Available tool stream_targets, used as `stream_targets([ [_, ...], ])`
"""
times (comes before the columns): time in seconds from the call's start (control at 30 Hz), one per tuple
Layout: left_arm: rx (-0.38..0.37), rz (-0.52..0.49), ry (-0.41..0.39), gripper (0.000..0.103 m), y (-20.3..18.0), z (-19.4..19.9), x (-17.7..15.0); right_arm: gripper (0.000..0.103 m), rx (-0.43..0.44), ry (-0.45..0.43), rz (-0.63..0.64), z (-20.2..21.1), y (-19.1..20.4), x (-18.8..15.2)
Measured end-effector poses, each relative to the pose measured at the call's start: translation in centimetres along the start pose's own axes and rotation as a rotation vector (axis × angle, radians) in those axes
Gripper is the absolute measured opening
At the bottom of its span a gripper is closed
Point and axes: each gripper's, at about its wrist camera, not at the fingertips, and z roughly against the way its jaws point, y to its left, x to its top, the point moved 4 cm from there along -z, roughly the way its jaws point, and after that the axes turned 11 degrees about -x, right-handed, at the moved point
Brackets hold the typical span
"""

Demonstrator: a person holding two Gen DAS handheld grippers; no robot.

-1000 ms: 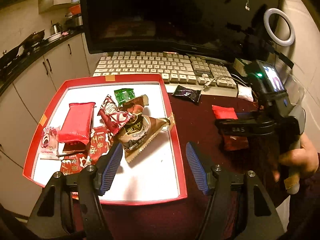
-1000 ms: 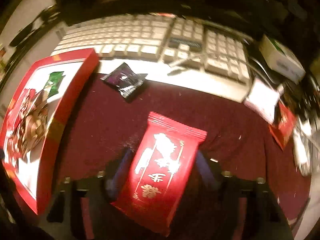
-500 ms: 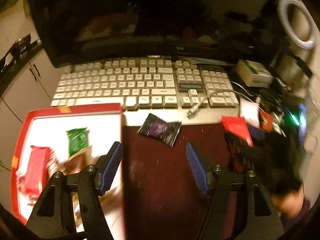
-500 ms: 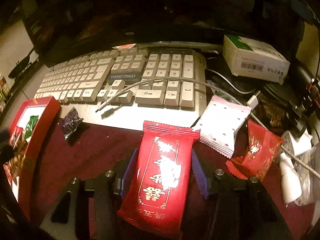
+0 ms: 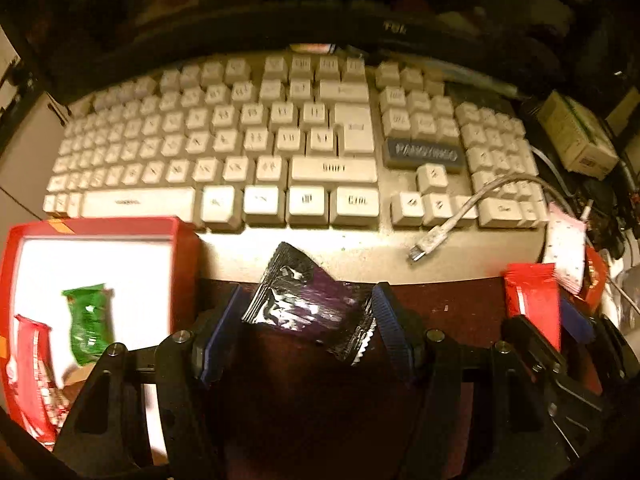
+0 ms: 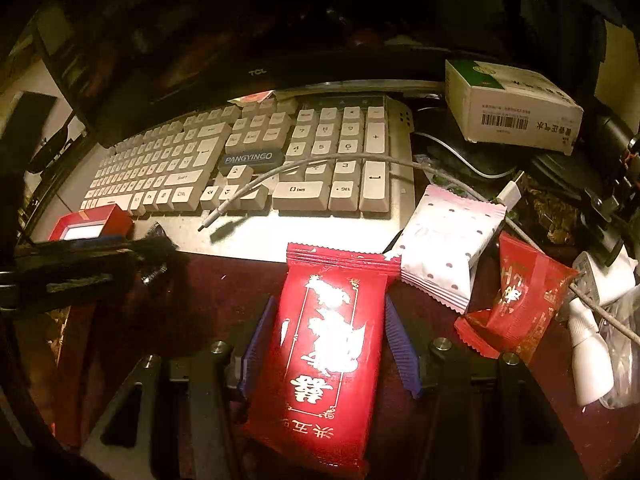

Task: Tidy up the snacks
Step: 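Carry the red bag and purple packet over the tray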

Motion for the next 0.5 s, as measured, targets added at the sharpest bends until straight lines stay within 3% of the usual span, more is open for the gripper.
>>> stream_targets([
  [0.07,-0.012,-0.001,-0.006,0.073,-0.1,-0.4,-0.1,0.057,0.007,0.002,-0.006,-0.2,-0.1,0.1],
  [0.23,-0.022,-0.035,-0.023,0.071,-0.9,-0.2,-0.8,0.057,0.019,0.006,-0.019,-0.1,-0.3,0.1],
  [0.37,-0.032,-0.079,-0.054,0.021,-3.3,-0.2,-0.8,0.057,0.021,0.007,-0.021,-0.2,-0.3,0.1],
  [0.5,-0.034,-0.098,-0.071,0.017,-4.2,0.1,-1.2,0.057,0.021,0.003,-0.018,-0.2,-0.3,0.1],
])
